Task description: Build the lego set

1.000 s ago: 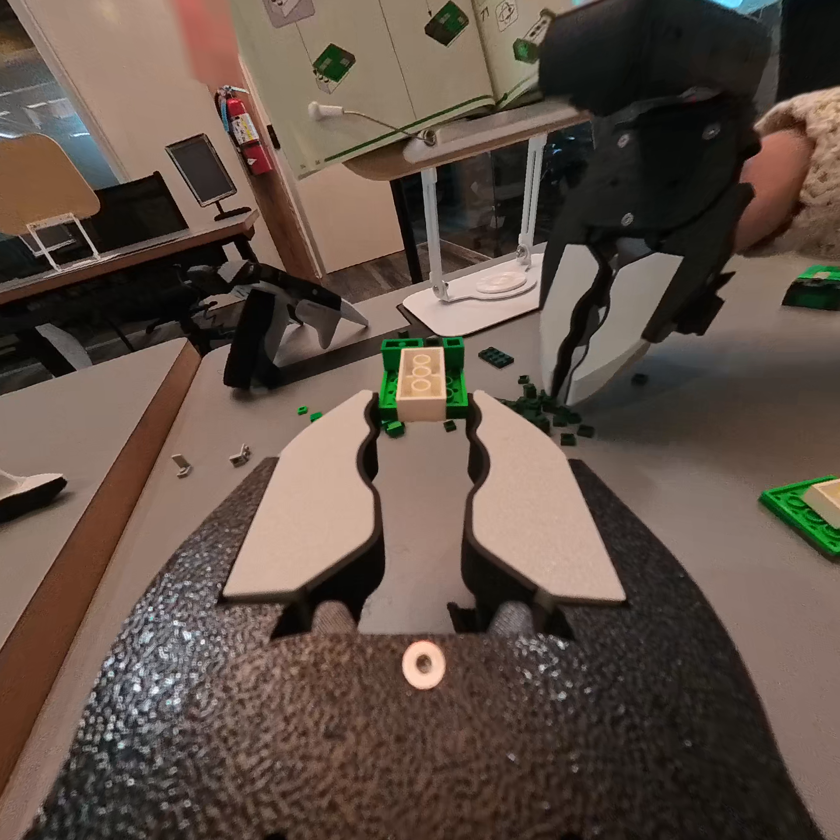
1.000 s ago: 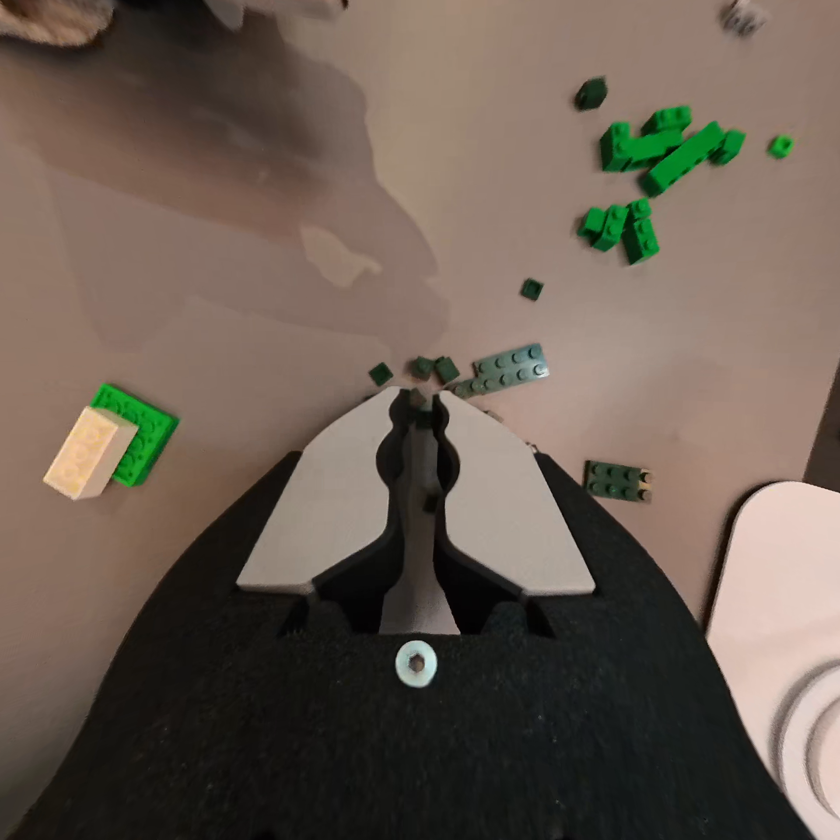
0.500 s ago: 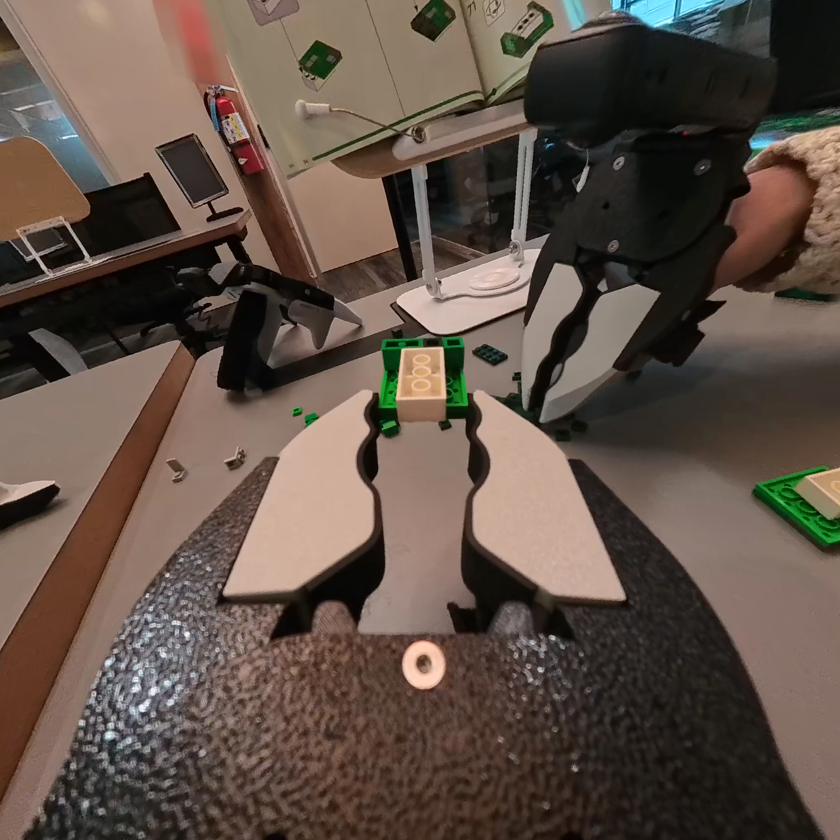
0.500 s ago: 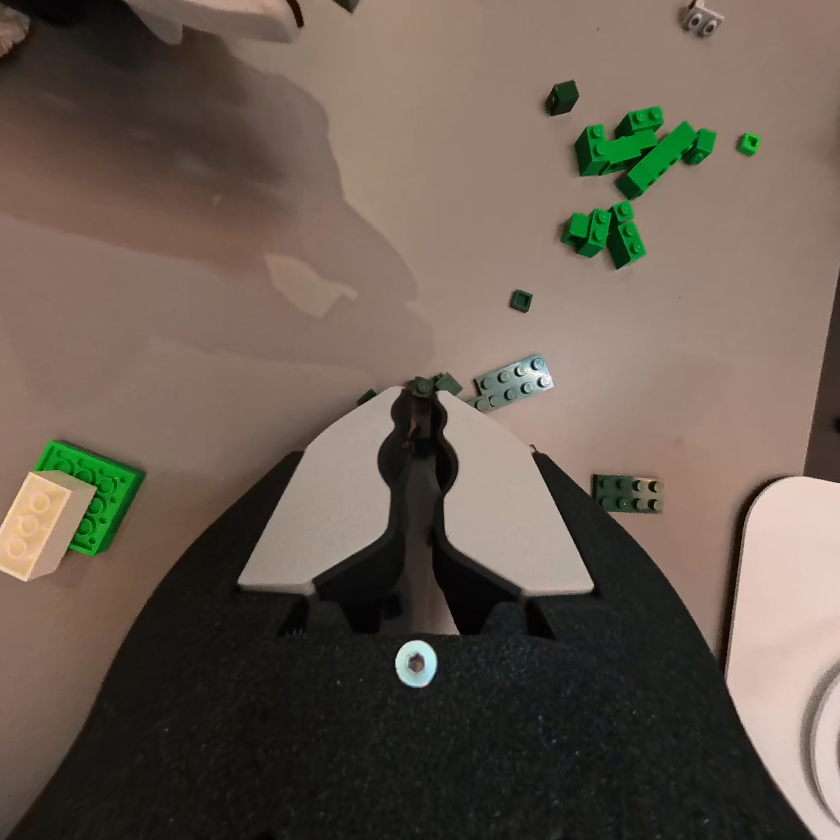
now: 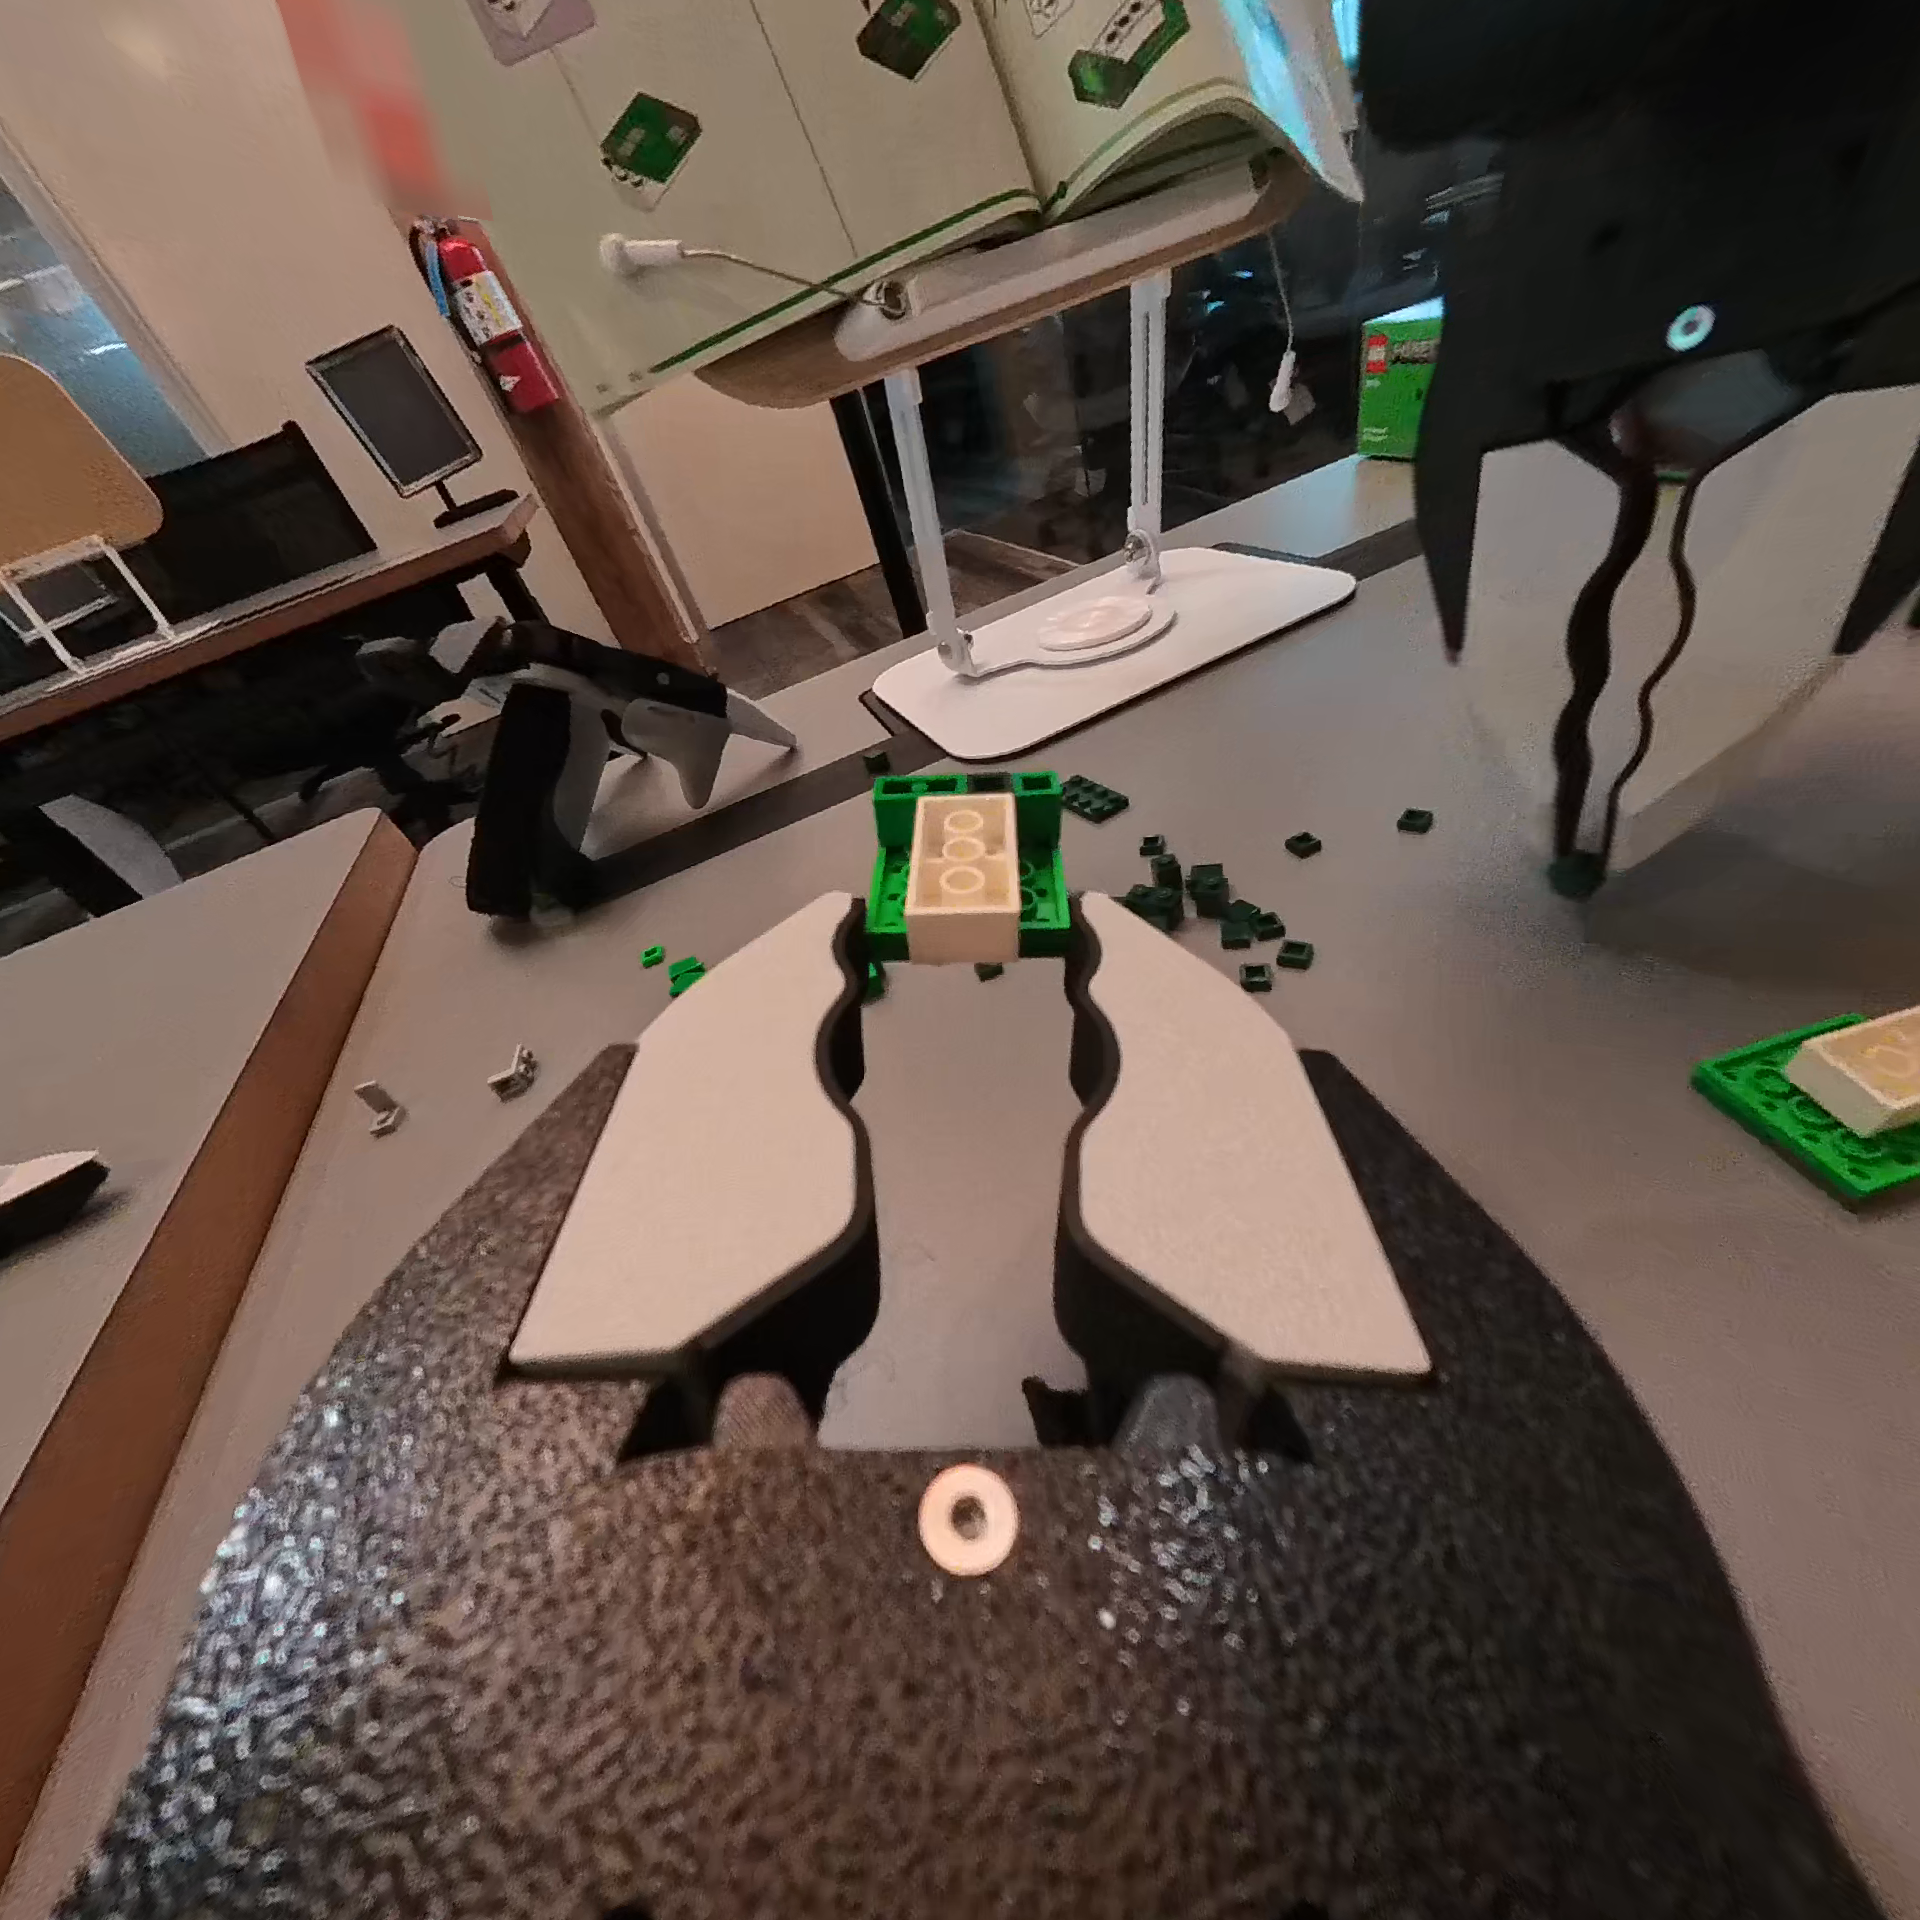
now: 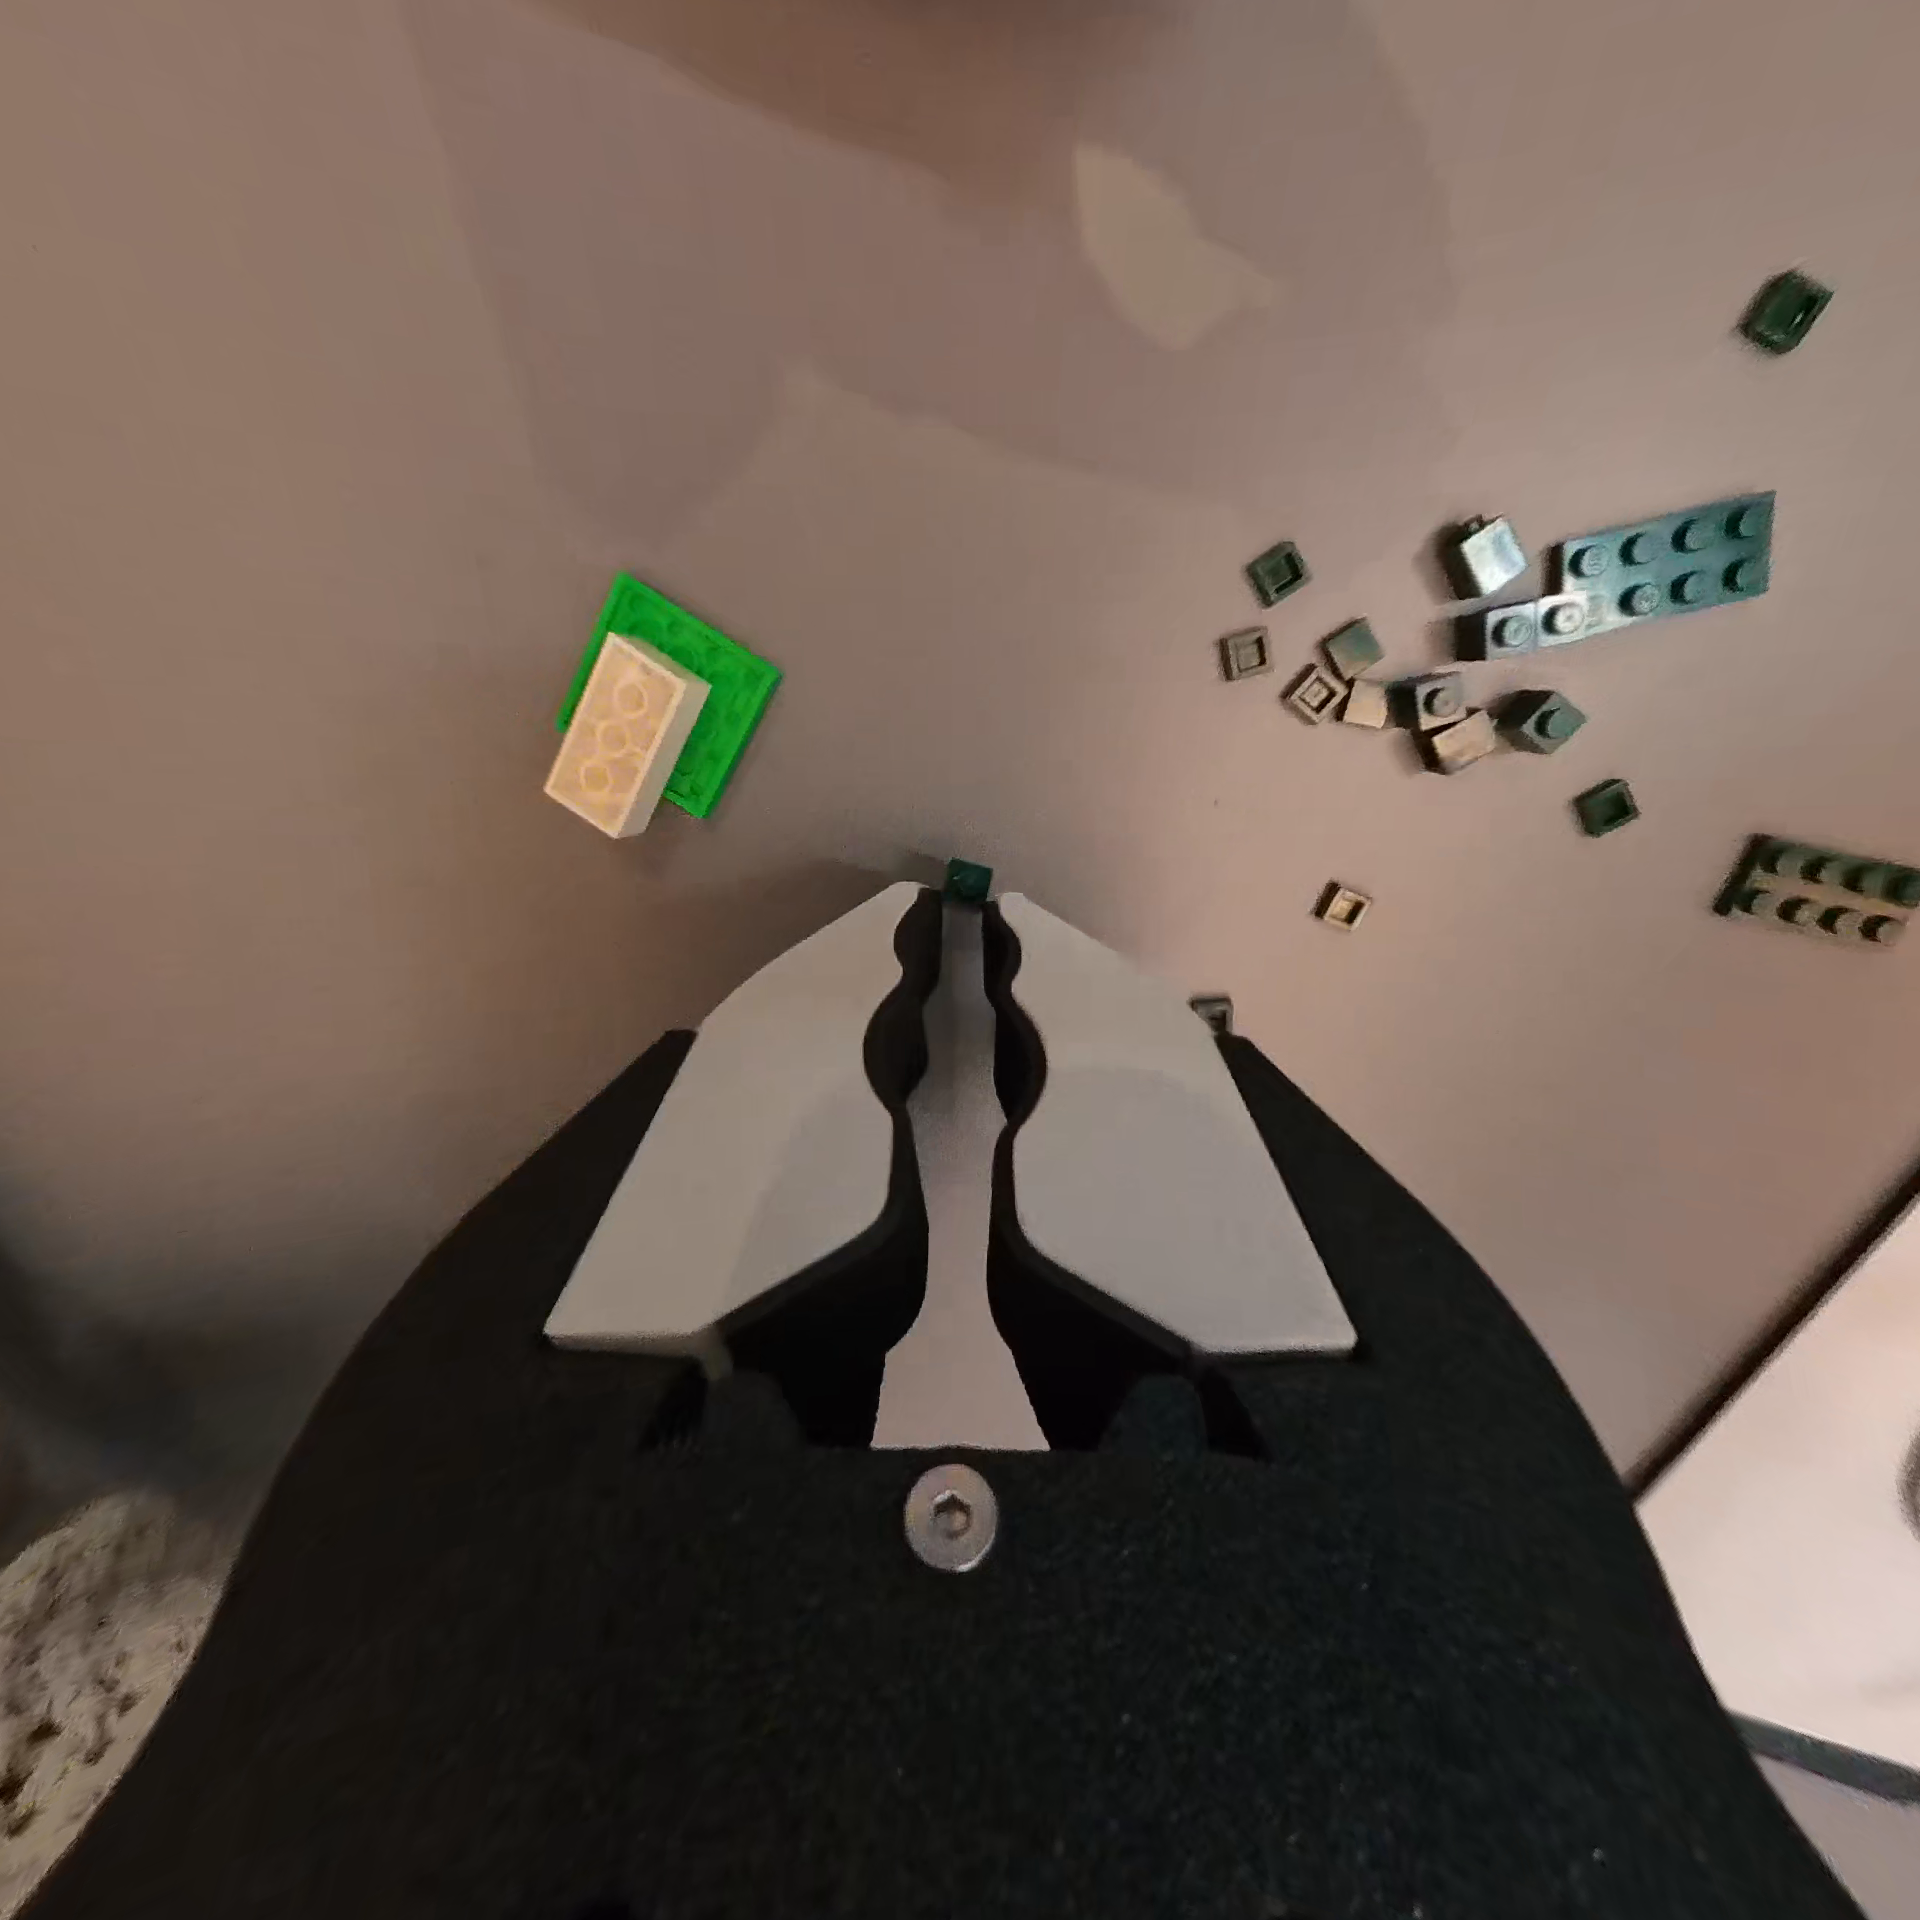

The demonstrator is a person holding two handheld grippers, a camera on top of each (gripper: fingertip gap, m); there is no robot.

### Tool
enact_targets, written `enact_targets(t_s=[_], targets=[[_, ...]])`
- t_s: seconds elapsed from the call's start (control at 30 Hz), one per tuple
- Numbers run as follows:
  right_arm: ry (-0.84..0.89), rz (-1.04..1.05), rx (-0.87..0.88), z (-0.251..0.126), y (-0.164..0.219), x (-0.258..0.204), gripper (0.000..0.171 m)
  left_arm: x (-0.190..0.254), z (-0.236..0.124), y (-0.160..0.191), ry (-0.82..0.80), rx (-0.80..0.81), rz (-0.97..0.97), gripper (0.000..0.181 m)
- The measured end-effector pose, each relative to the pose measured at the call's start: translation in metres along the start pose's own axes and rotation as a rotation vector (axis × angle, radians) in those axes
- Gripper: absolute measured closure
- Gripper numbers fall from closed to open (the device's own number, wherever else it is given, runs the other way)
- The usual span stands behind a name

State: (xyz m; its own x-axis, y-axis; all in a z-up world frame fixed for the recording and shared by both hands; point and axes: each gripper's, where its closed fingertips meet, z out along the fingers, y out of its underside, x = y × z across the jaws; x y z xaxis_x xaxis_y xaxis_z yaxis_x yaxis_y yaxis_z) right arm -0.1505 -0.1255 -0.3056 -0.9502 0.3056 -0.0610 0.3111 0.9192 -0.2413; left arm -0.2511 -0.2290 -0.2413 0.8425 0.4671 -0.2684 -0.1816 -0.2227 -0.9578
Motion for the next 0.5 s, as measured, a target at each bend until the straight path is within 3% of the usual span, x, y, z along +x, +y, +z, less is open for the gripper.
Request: enact_targets(t_s=[0.13,0.3,0.5], targets=[[0.007,-0.013,0.016,-0.001,-0.005,-0.007,0.164,0.005,0.001,0.0,0.025,-0.001,0.013,0.145],[0.016,-0.017,-0.145,0.012,0.017,-0.011,0.164,0.008,0.001,0.0,0.036,-0.005,0.024,0.145],[0.129,-0.011,-0.021,0.01,0.014,-0.004,0.155,0.009,0.001,0.0,0.042,-0.004,0.024,0.145]])
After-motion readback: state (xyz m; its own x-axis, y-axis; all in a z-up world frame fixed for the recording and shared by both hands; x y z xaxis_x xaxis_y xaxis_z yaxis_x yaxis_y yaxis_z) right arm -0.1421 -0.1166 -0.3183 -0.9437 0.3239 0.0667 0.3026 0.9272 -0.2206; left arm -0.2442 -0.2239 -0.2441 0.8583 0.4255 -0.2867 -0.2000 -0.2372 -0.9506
